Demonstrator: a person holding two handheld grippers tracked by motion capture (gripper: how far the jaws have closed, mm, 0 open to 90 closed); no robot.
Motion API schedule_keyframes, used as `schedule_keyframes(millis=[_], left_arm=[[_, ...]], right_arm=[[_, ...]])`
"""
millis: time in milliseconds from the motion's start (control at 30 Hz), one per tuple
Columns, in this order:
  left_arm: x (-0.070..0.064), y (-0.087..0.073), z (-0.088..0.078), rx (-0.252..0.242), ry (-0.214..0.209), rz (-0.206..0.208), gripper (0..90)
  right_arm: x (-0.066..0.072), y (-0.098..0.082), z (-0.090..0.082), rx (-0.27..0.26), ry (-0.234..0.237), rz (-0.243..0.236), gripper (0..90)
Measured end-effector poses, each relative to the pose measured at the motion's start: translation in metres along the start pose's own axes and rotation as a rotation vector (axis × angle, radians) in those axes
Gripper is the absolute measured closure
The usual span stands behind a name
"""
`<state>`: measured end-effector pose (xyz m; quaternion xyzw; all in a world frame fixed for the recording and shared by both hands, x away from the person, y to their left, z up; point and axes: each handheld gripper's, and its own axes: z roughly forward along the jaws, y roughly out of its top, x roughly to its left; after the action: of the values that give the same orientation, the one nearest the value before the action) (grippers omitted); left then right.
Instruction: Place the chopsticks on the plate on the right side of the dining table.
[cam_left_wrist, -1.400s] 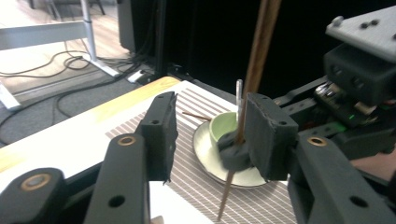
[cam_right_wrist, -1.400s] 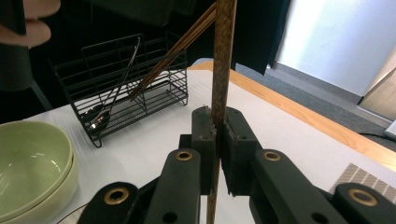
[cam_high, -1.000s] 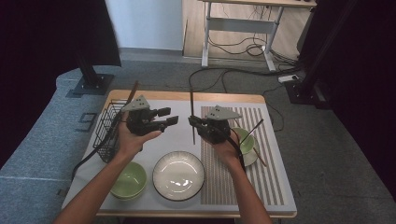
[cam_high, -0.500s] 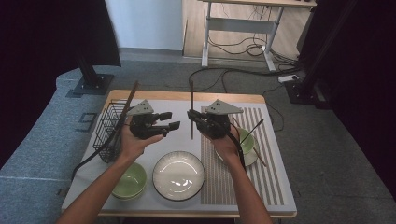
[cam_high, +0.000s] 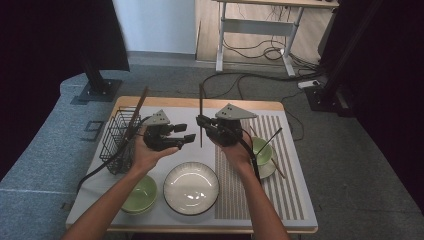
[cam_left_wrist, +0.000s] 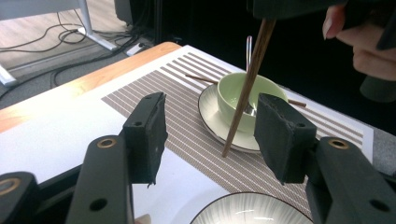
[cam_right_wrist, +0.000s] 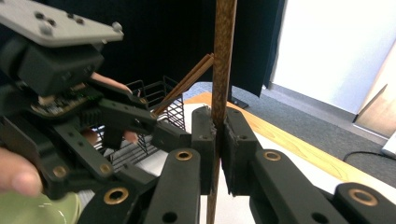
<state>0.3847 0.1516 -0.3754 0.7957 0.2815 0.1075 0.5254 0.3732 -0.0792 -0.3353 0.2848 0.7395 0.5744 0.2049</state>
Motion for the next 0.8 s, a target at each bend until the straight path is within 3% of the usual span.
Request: schedule_keyframes(millis=[333, 633, 800], left_arm=[[-0.001, -0.007, 0.010, 0.030, -0.007, 0.007, 50.6], [0.007, -0.014, 0.012, 0.051, -0.050, -0.012, 79.1], [0.006, -0.014, 0.008, 0.070, -0.062, -0.001, 83.3]], right_arm=[[0.009, 0.003, 0.008, -0.012, 0.037, 0.000, 84.3], [0.013, 0.001, 0.015, -0.003, 0.054, 0.006, 83.9], [0.012, 0.000, 0.019, -0.006, 0.060, 0.023, 83.8]])
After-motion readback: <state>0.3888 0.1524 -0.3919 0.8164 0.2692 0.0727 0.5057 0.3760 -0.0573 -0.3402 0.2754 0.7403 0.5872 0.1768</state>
